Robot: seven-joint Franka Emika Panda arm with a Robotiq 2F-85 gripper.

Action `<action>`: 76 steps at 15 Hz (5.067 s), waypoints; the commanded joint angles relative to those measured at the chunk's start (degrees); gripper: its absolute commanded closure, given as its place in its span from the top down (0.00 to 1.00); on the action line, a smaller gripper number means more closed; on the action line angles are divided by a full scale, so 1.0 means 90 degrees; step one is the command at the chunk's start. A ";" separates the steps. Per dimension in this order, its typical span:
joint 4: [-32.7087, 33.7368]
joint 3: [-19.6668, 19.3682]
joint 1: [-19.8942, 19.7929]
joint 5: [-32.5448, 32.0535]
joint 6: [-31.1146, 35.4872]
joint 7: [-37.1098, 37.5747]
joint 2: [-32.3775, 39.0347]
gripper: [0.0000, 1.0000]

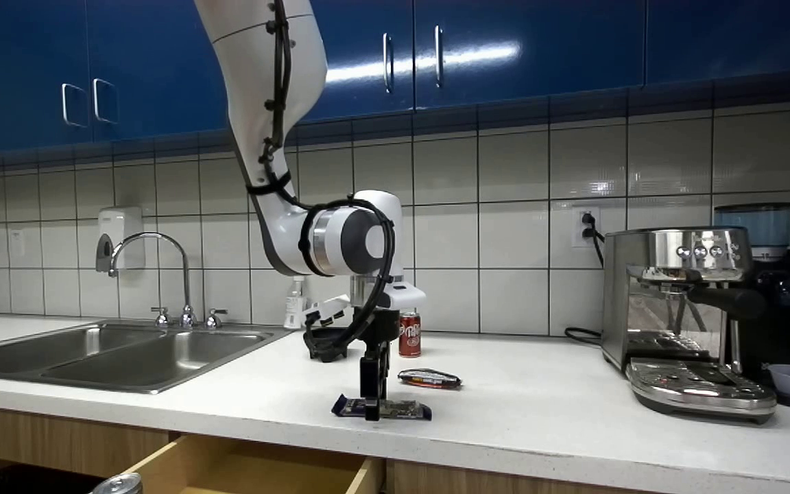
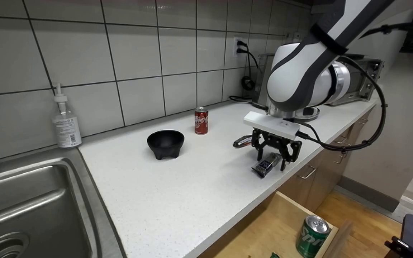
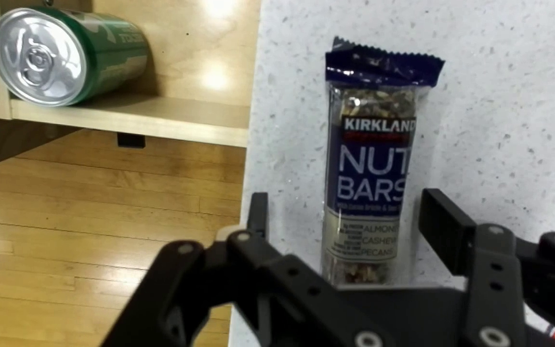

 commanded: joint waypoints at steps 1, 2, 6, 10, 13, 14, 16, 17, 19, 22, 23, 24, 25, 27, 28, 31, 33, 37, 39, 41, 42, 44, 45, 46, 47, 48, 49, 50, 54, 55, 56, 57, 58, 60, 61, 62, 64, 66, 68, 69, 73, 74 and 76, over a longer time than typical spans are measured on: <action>0.0129 -0.0018 0.0001 0.0155 -0.0007 -0.0224 0.0080 0.51; 0.0127 -0.0031 0.0012 0.0132 -0.0003 -0.0205 0.0084 0.42; 0.0122 -0.0048 0.0028 0.0105 0.0003 -0.0180 0.0075 0.11; -0.0033 -0.0087 0.0102 0.0025 0.0027 -0.0105 -0.0160 0.08; -0.0224 -0.0082 0.0205 -0.0020 0.0014 -0.0020 -0.0414 0.08; -0.0303 -0.0073 0.0258 -0.0033 0.0006 0.0030 -0.0509 0.08; -0.0466 -0.0018 0.0347 -0.0008 -0.0001 0.0067 -0.0694 0.08; -0.0573 0.0019 0.0406 0.0002 -0.0021 0.0096 -0.0797 0.08; -0.0797 0.0085 0.0535 -0.0005 -0.0029 0.0190 -0.1007 0.08; -0.1136 0.0190 0.0728 -0.0027 0.0014 0.0411 -0.1275 0.08; -0.1255 0.0231 0.0799 -0.0060 0.0044 0.0557 -0.1360 0.08; -0.1372 0.0280 0.0861 -0.0072 0.0082 0.0706 -0.1435 0.08; -0.1485 0.0326 0.0919 -0.0101 0.0130 0.0894 -0.1503 0.08; -0.1718 0.0435 0.1033 -0.0115 0.0241 0.1357 -0.1612 0.08; -0.1837 0.0499 0.1070 -0.0084 0.0324 0.1563 -0.1661 0.08; -0.2167 0.0676 0.1231 -0.0145 0.0565 0.2368 -0.1718 0.08; -0.2314 0.0772 0.1347 -0.0270 0.0663 0.2951 -0.1697 0.08; -0.2440 0.0917 0.1508 -0.0469 0.0589 0.3835 -0.1621 0.08; -0.2476 0.0960 0.1546 -0.0549 0.0520 0.4203 -0.1602 0.08; -0.2500 0.0983 0.1558 -0.0618 0.0484 0.4479 -0.1568 0.08; -0.2507 0.0999 0.1552 -0.0621 0.0489 0.4567 -0.1544 0.08; -0.2509 0.1023 0.1535 -0.0598 0.0517 0.4672 -0.1470 0.08; -0.2498 0.1024 0.1537 -0.0609 0.0531 0.4710 -0.1418 0.08; -0.2494 0.1031 0.1536 -0.0574 0.0551 0.4731 -0.1371 0.08; -0.2481 0.1049 0.1536 -0.0520 0.0572 0.4724 -0.1315 0.08; -0.2472 0.1052 0.1545 -0.0515 0.0573 0.4734 -0.1273 0.08; -0.2458 0.1063 0.1549 -0.0491 0.0579 0.4721 -0.1228 0.08; -0.2448 0.1100 0.1538 -0.0411 0.0612 0.4605 -0.1179 0.08; -0.2416 0.1149 0.1574 -0.0389 0.0627 0.4589 -0.1027 0.08; -0.2413 0.1157 0.1578 -0.0377 0.0618 0.4580 -0.1003 0.08; -0.2405 0.1162 0.1581 -0.0376 0.0603 0.4575 -0.0981 0.17; -0.2402 0.1162 0.1587 -0.0380 0.0595 0.4585 -0.0969 0.55; -0.2404 0.1162 0.1592 -0.0392 0.0568 0.4584 -0.0979 0.55; -0.2419 0.1134 0.1601 -0.0450 0.0537 0.4603 -0.1054 0.68; -0.2419 0.1115 0.1601 -0.0492 0.0501 0.4606 -0.1110 0.74; -0.2415 0.1098 0.1601 -0.0526 0.0463 0.4610 -0.1159 0.83; -0.2396 0.1069 0.1597 -0.0605 0.0383 0.4612 -0.1268 0.98; -0.2380 0.1042 0.1578 -0.0702 0.0300 0.4596 -0.1395 1.00; -0.2368 0.1016 0.1535 -0.0825 0.0214 0.4551 -0.1542 1.00; -0.2369 0.1019 0.1506 -0.0856 0.0186 0.4513 -0.1617 1.00; -0.2379 0.1001 0.1327 -0.0939 -0.0005 0.4303 -0.1941 1.00; -0.2368 0.0985 0.1273 -0.1011 -0.0079 0.4277 -0.2007 1.00; -0.2338 0.0933 0.1115 -0.1137 -0.0186 0.4111 -0.2137 1.00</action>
